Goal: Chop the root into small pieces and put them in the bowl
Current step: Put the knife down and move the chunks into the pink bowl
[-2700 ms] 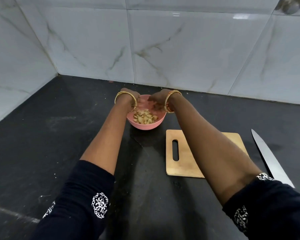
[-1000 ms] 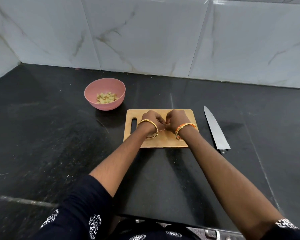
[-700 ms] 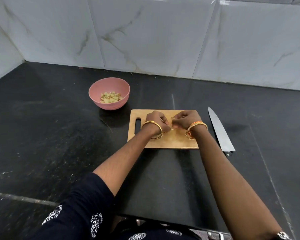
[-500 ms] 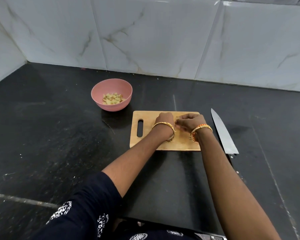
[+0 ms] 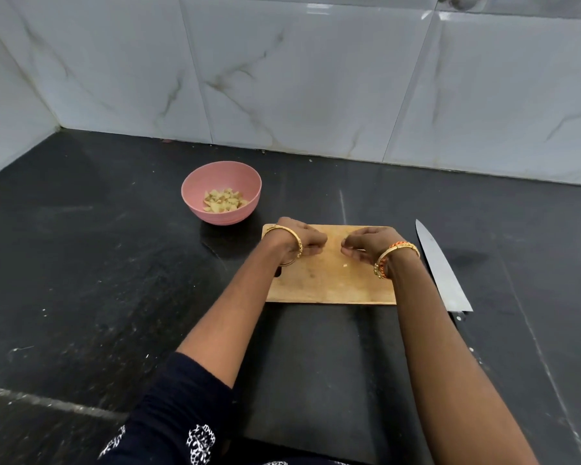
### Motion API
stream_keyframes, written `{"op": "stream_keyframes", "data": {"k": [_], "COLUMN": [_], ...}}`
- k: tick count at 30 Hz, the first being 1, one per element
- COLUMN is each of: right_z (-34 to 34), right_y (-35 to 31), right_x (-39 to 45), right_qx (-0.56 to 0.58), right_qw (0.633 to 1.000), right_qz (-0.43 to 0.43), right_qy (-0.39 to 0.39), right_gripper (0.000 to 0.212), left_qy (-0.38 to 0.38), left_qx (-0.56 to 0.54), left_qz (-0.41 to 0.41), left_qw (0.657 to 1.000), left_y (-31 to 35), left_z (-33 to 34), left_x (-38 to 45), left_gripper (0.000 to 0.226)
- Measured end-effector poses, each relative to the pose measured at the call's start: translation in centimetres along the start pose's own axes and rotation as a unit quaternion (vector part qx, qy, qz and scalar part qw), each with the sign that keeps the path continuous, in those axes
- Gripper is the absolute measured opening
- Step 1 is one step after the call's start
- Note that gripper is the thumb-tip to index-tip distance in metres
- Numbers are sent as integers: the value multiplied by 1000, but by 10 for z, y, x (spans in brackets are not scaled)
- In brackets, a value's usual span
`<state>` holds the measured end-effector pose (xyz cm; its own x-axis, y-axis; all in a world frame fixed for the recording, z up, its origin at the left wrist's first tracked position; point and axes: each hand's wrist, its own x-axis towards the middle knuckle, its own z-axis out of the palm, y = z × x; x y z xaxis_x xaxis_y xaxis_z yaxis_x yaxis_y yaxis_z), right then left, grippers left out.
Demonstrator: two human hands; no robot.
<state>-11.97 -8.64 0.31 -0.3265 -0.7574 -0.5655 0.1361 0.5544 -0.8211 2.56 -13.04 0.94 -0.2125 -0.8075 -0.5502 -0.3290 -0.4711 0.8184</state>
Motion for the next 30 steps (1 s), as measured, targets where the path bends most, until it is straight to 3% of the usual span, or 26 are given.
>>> {"op": "stream_keyframes", "data": {"k": [2,4,8,12,15,17,19,20,24,27,30], "right_z": [-1,-2,0,12,27,38,50,56,75,66,42], "right_y": [0,3,10,6,3,3,5,7,6,-2,-10], "right_x": [1,0,-2,-4,-1,2,5,7,2,6,7], "right_qx": [-119,-160,-80,-7,-92,-215,-352,-401,-464,-445,-353], "right_qw": [993,987,997,997,994,975,929,905,866,881,933], "right_qz": [-9,-6,1,24,-10,-56,-105,-124,-154,-134,-55], "right_qy": [7,5,-19,-69,-54,-7,47,72,105,93,31], "right_gripper": [18,21,19,3,8,11,6,16,24,27,25], "left_qy": [-18,-26,-17,16,30,45,53,56,79,72,31], "left_qx": [4,21,-11,26,78,92,114,129,188,213,282], "left_qz": [-2,-11,-14,-10,14,24,26,28,54,73,121], "left_qw": [1000,999,1000,999,996,994,992,990,977,972,951], "left_y": [3,2,-3,-6,-9,-11,-13,-15,-17,-19,-21], "left_z": [-4,-4,-4,-11,-14,-16,-18,-18,-13,-11,-6], "left_x": [-5,-8,-2,5,8,10,11,12,10,9,7], "left_gripper": [11,8,11,8,8,9,11,11,9,13,15]}}
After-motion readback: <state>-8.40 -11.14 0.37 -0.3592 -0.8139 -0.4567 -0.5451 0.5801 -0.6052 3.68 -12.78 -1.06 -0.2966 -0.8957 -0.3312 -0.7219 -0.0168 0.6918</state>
